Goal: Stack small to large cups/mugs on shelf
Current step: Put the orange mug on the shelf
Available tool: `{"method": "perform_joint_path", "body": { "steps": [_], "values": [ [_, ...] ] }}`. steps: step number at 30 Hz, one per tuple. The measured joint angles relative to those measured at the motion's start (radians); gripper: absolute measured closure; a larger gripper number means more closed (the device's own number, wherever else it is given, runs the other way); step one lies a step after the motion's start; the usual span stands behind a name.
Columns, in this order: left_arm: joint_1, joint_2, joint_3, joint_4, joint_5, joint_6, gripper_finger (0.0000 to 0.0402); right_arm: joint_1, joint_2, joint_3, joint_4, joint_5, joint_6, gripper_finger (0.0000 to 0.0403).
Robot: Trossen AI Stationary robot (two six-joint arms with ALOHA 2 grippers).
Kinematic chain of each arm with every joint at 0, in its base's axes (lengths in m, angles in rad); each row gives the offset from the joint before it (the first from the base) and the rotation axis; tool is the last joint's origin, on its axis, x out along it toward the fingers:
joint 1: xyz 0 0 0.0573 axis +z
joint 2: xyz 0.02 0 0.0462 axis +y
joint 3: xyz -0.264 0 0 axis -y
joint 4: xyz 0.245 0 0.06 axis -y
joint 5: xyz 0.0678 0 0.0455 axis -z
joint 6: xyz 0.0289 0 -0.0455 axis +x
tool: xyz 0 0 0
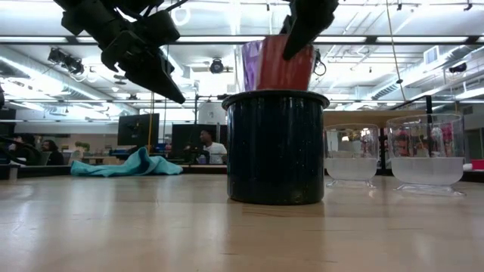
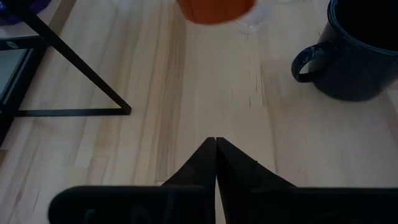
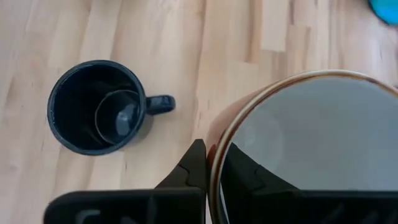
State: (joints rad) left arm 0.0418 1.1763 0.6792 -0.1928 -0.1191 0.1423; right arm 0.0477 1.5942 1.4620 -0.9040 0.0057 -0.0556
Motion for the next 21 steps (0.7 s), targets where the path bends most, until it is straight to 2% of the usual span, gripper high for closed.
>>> {"method": "perform_joint_path", "body": {
  "steps": [6,13,21],
  "values": [
    [0.000,0.000,0.000,0.000,0.000,0.002,0.0377,-0.036,-0.055,0.000,-0.045,0.001,0.026,0.0379],
    [0.000,0.000,0.000,0.001,0.000,0.012,0.0389,-0.096,-0.126,0.000,-0.118,0.030,0.018,0.0379],
    [0.001,0.000,0.000,0.010,0.000,0.027,0.0378,-0.195,-0.194,0.000,-0.118,0.035,-0.008,0.0379]
  ]
}}
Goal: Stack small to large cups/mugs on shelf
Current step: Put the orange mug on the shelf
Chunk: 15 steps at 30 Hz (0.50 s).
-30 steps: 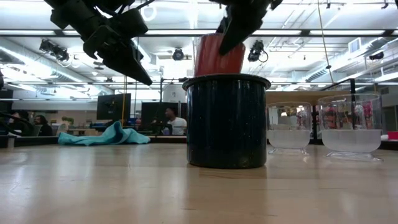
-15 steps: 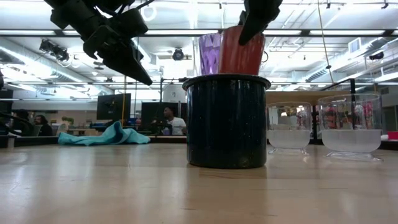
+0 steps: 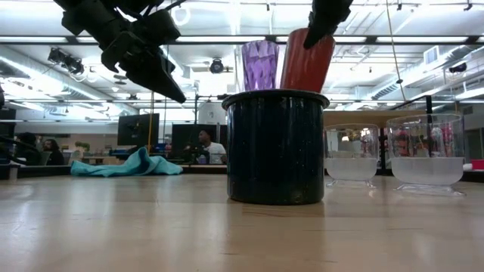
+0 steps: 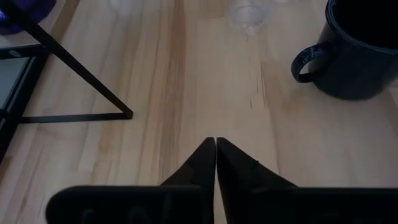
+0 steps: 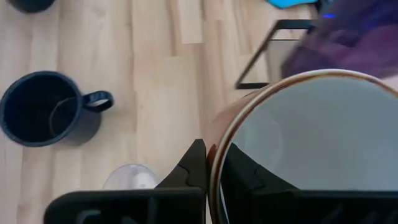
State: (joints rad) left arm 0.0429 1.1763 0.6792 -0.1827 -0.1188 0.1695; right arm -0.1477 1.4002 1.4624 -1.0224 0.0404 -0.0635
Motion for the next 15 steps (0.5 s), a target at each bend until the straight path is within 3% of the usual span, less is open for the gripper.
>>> {"method": "perform_joint_path", "body": {
  "steps": [15],
  "values": [
    [0.000,0.000,0.000,0.009,0.000,0.025,0.0389,-0.136,0.057,0.202,-0.201,0.042,-0.067,0.0379]
  ]
}}
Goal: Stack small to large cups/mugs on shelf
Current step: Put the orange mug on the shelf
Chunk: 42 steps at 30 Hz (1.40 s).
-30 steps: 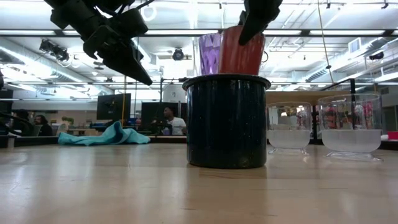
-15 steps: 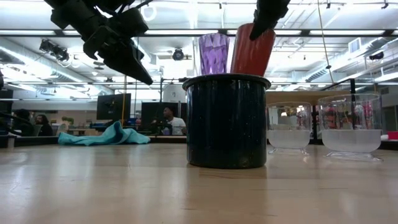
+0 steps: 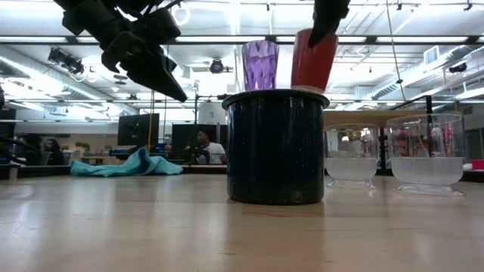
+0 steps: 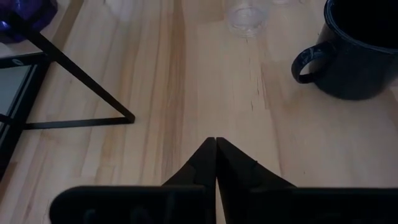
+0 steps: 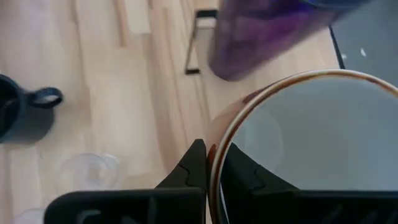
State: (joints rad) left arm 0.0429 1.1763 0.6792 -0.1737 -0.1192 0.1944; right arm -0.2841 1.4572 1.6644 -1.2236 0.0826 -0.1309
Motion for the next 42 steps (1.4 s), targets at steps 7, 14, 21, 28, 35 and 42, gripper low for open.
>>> {"method": "perform_joint_path", "body": {
  "steps": [7,14,21,28,35,42],
  "values": [
    [0.000,0.000,0.000,0.002,0.000,0.000,0.0377,-0.071,0.078,0.018,-0.038,-0.039,-0.057,0.0379],
    [0.000,0.000,0.000,0.002,0.000,0.000,0.0381,-0.101,0.121,0.017,-0.053,-0.039,-0.082,0.0375],
    [0.000,0.000,0.000,0.002,0.000,0.000,0.0389,-0.100,0.138,0.019,-0.047,-0.044,-0.109,0.0372],
    [0.000,0.000,0.000,0.001,0.000,0.000,0.0378,-0.100,0.125,0.017,-0.030,-0.045,-0.109,0.0332],
    [0.000,0.000,0.000,0.000,0.000,-0.001,0.0385,-0.107,0.126,0.017,-0.016,-0.024,-0.116,0.0273],
    [0.000,0.000,0.000,-0.005,0.000,-0.001,0.0384,-0.106,0.110,0.035,-0.018,-0.023,-0.101,0.0209]
  ]
}}
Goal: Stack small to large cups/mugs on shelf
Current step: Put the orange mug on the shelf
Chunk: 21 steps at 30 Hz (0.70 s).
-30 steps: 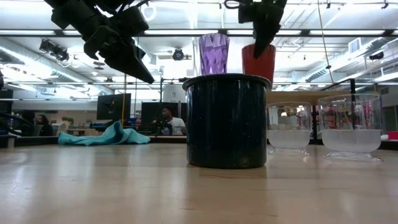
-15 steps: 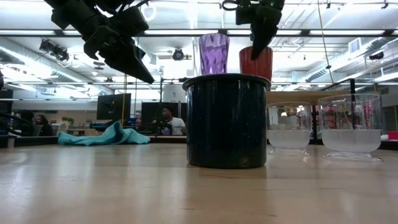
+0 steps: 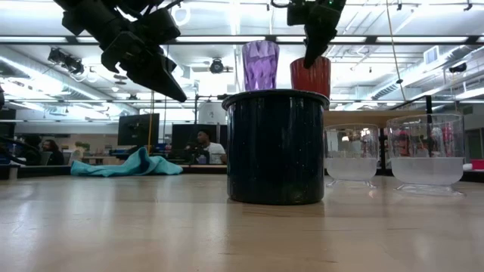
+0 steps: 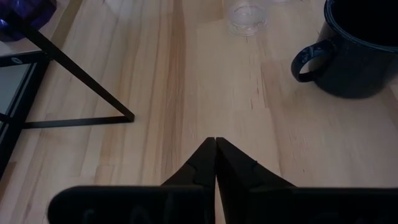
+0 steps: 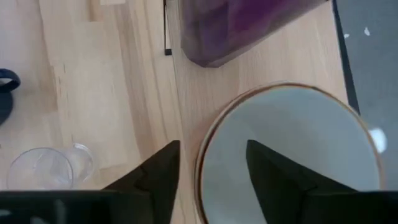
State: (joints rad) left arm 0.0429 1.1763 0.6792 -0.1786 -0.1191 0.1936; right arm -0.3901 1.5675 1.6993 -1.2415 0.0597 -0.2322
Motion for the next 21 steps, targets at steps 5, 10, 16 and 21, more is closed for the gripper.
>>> {"method": "perform_joint_path", "body": {
  "steps": [5,10,16,21],
  "values": [
    [0.000,0.000,0.000,-0.002,0.000,0.000,0.0378,0.000,-0.002,0.065,-0.049,0.000,0.036,0.0161],
    [0.000,0.000,0.000,-0.011,0.000,0.000,0.0386,0.006,-0.003,0.117,-0.153,0.057,0.094,0.0130],
    [0.000,0.000,0.000,-0.014,0.000,0.001,0.0390,0.006,-0.023,0.122,-0.255,0.093,0.154,0.0112],
    [0.000,0.000,0.000,-0.014,0.000,0.002,0.0380,0.012,-0.047,0.122,-0.299,0.131,0.160,0.0111]
  ]
}}
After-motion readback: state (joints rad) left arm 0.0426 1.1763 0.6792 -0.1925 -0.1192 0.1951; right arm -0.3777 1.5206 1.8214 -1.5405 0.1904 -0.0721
